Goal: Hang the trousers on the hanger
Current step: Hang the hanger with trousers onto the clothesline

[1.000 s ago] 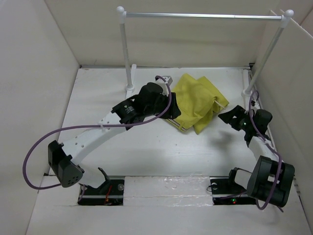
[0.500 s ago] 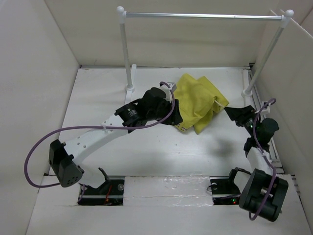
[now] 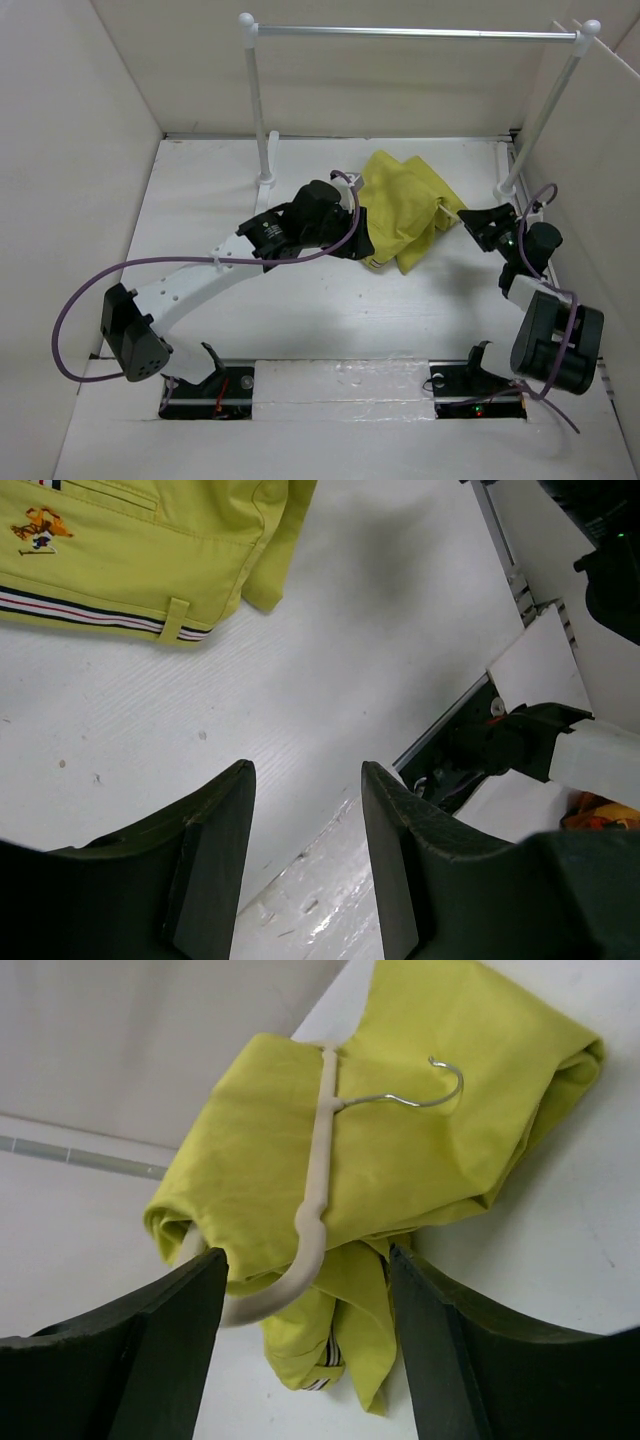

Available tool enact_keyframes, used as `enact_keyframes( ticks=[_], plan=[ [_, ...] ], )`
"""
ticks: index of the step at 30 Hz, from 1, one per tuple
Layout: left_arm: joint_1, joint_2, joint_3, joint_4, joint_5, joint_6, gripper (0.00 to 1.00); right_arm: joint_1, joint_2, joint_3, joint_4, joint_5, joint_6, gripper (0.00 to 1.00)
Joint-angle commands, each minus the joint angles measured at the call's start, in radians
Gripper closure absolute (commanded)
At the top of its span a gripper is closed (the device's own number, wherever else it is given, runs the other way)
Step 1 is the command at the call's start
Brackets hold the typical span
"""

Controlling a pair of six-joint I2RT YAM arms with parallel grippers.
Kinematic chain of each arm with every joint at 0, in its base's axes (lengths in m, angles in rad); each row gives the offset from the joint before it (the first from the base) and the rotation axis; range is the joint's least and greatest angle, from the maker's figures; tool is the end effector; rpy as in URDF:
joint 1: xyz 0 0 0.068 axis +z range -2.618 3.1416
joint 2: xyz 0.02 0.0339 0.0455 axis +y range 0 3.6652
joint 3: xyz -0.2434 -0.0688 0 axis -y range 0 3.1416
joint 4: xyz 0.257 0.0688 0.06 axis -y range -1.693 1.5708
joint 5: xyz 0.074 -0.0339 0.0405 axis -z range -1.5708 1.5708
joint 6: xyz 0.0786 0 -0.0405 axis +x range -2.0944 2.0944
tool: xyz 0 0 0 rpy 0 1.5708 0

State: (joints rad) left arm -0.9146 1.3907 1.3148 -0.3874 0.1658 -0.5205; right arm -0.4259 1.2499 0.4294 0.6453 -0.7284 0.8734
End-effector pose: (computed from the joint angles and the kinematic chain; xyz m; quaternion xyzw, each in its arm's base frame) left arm 0.2171 -0.3033 0.3256 0.2087 0.8227 -0.3977 0.3485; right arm 0.2884 -0.0734 0.1743 0.2509 0.7086 0.3994 0.5249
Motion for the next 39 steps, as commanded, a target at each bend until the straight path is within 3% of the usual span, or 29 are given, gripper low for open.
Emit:
enact_keyframes(
  ticks=[1, 12, 15, 18, 19, 21, 23, 26, 29, 31, 32, 33, 34, 36, 39],
  plan=[
    [-0.001, 0.001, 0.020, 0.024, 0.021, 0.017, 0.58, 0.051, 0.058, 0.040, 0.183, 0.061, 0.073, 0.30],
    [-0.001, -0.035, -0.011, 0.024, -0.014, -0.003, 0.58, 0.249, 0.226, -0.004, 0.471, 0.135, 0.251, 0.42],
    [-0.001, -0.042, -0.006, 0.019, -0.025, -0.003, 0.58, 0.277, 0.250, -0.018, 0.511, 0.155, 0.257, 0.53],
    [-0.001, -0.048, -0.008, 0.013, -0.028, -0.003, 0.58, 0.302, 0.272, -0.012, 0.534, 0.155, 0.254, 0.69],
    [-0.001, -0.050, -0.012, 0.015, -0.028, -0.003, 0.58, 0.312, 0.278, -0.009, 0.548, 0.150, 0.253, 0.78],
    [-0.001, -0.058, -0.020, 0.015, -0.035, -0.006, 0.59, 0.322, 0.272, -0.009, 0.560, 0.153, 0.248, 0.80],
    [-0.001, -0.065, -0.034, 0.016, -0.040, -0.007, 0.59, 0.322, 0.263, 0.014, 0.536, 0.141, 0.208, 0.97],
    [-0.001, -0.082, -0.054, 0.016, -0.061, -0.007, 0.59, 0.322, 0.220, 0.043, 0.487, 0.132, 0.138, 1.00],
    [0.008, -0.098, -0.066, 0.013, -0.065, -0.009, 0.59, 0.322, 0.148, 0.103, 0.356, 0.093, -0.012, 1.00],
    [0.019, -0.114, -0.077, 0.013, -0.077, -0.012, 0.59, 0.322, 0.049, 0.207, 0.083, 0.101, -0.141, 1.00],
    [0.019, -0.119, -0.080, 0.013, -0.081, -0.010, 0.59, 0.322, 0.017, 0.256, -0.049, 0.115, -0.300, 1.00],
    [0.032, -0.131, -0.081, 0.012, -0.084, -0.012, 0.59, 0.322, -0.006, 0.373, -0.292, 0.133, -0.385, 1.00],
    [0.033, -0.134, -0.088, 0.012, -0.087, -0.013, 0.59, 0.334, -0.023, 0.422, -0.381, 0.170, -0.457, 1.00],
    [0.042, -0.148, -0.097, 0.018, -0.101, -0.013, 0.59, 0.334, -0.064, 0.486, -0.493, 0.187, -0.563, 1.00],
    [0.042, -0.144, -0.103, 0.030, -0.111, -0.013, 0.59, 0.334, -0.116, 0.522, -0.493, 0.185, -0.565, 1.00]
  ],
)
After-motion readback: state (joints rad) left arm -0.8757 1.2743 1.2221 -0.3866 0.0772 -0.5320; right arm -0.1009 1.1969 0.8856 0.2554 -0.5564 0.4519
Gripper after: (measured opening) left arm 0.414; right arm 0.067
